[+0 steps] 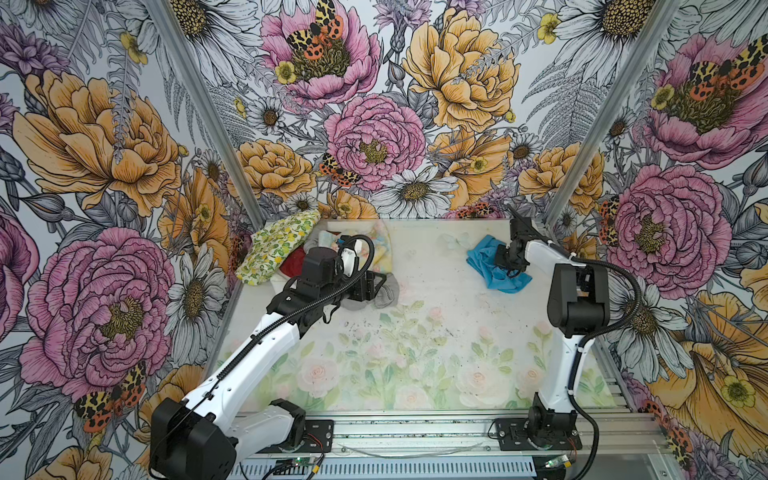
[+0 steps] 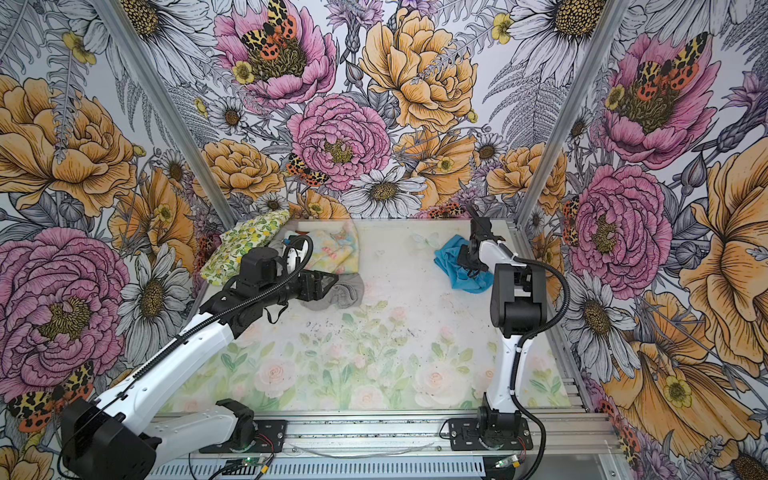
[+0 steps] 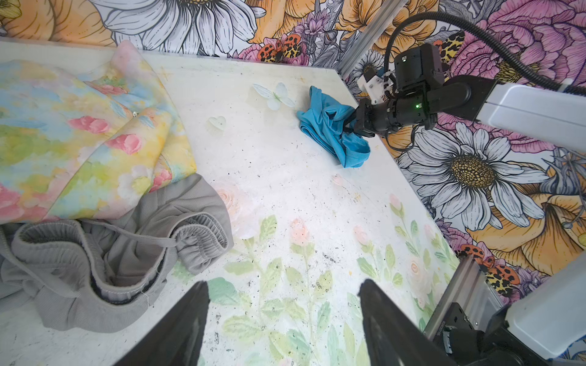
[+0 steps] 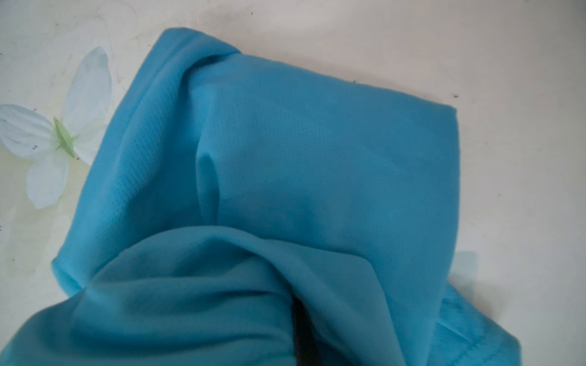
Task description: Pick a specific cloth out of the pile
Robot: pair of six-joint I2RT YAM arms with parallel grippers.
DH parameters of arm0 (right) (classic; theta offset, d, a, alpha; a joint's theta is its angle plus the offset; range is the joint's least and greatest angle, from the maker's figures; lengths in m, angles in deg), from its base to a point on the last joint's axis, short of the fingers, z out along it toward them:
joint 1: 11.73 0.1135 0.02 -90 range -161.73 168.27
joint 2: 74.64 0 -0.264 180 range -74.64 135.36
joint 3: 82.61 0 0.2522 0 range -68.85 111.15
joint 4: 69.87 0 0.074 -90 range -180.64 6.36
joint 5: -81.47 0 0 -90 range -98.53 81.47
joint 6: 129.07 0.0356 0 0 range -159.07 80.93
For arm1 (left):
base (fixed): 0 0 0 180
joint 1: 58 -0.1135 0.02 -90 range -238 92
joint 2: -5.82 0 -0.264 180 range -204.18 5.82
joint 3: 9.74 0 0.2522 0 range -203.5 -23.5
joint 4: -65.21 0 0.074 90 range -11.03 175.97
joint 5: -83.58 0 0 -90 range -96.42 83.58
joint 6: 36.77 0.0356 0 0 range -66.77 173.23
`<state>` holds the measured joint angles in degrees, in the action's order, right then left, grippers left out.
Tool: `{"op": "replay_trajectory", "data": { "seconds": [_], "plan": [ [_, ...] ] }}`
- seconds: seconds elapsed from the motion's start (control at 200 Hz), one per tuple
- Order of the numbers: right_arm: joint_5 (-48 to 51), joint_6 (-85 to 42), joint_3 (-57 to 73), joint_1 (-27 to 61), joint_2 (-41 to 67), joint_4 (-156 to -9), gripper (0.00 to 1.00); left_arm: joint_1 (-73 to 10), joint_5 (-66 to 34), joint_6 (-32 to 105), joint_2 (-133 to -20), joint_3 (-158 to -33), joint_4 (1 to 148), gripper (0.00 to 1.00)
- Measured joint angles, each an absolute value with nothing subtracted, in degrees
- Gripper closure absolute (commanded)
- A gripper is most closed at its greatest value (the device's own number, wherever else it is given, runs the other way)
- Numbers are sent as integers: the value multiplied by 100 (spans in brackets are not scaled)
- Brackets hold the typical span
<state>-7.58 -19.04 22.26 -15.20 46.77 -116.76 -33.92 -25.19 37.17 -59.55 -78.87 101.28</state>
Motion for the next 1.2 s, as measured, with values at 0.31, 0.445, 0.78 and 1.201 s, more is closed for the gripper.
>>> {"op": "replay_trajectory", "data": {
  "seconds": [0.31,0.445,0.78,1.201],
  "plan": [
    [-769,-1921,2423,-1517,4714,-11884,67,-3421,-2364,3717,-5944,-7887,10130,23],
    [-817,-1967,2438,-1520,4598,-11980,42,-3425,-2222,3715,-5861,-7859,10128,22],
    [-1022,-2085,2438,-1504,3225,-12061,1,-3545,-1789,3726,-5640,-7809,10145,1],
    [-1195,-2360,1647,-1362,1315,-11514,1,-3904,-928,3693,-5223,-7511,10060,1]
  ]
}}
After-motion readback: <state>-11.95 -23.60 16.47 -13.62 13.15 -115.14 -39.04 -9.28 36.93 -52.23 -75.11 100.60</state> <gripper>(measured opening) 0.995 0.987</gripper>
